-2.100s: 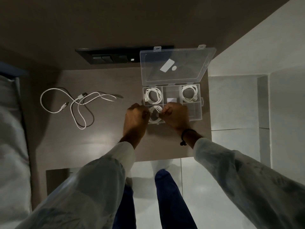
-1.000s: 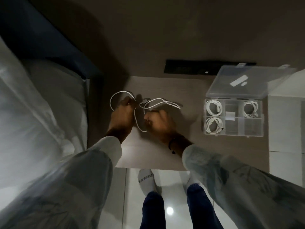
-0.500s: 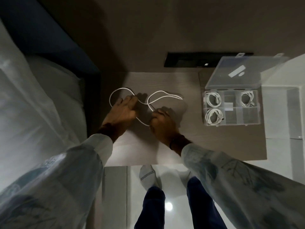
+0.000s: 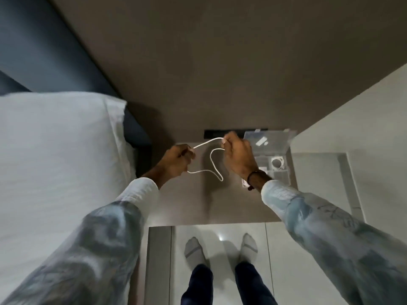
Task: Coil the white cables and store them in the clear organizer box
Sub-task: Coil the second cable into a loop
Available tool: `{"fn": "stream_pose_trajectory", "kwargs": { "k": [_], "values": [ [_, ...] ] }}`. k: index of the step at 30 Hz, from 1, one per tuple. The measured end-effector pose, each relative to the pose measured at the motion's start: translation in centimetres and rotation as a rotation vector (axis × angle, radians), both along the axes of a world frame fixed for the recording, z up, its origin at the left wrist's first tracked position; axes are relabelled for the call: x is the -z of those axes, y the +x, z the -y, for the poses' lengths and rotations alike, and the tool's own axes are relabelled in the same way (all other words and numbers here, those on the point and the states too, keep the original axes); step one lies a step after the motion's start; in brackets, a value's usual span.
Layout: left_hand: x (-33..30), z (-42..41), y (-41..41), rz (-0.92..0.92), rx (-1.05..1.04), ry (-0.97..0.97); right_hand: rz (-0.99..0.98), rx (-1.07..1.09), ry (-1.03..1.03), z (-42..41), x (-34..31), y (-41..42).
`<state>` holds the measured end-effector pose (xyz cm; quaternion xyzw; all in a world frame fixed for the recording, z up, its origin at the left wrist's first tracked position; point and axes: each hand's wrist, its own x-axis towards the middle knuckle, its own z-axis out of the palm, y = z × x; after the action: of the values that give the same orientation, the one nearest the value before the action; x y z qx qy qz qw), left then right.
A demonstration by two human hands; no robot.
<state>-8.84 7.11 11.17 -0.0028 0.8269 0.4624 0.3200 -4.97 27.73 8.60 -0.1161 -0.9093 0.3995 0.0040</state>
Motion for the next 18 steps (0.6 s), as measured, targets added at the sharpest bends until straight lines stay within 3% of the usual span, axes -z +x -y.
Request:
{"fn": "stream_pose_trajectory", "kwargs": {
  "k": [5, 8, 11, 14, 16, 18],
  "values": [
    [-13.3, -2.4, -0.1, 0.341, -0.123, 0.347, -0.112, 0.204, -0.291, -1.8, -9.6, -1.8],
    [-20.8, -3.7, 0.0, 0.377, -0.153, 0.633, -0.166, 0.182, -0.373, -2.6, -15.6, -2.2],
    [-28.1, -5.8, 0.5, 0.207, -0.171, 0.879, -0.251, 0.126, -0.402, -2.7, -22.0, -1.7],
    [-33.5, -7.8, 0.8, -0.006, -0.245, 0.989, -0.21, 0.047, -0.461, -1.8, -26.9, -1.1],
    [-35.9, -8.9, 1.0, -0.188, -0.252, 0.961, -0.167, -0.049, -0.448, -1.2, -29.4, -0.3],
    [-37.3, -9.4, 1.1, -0.47, -0.219, 0.759, -0.198, -0.167, -0.356, -0.9, -31.3, 0.2]
  ]
}}
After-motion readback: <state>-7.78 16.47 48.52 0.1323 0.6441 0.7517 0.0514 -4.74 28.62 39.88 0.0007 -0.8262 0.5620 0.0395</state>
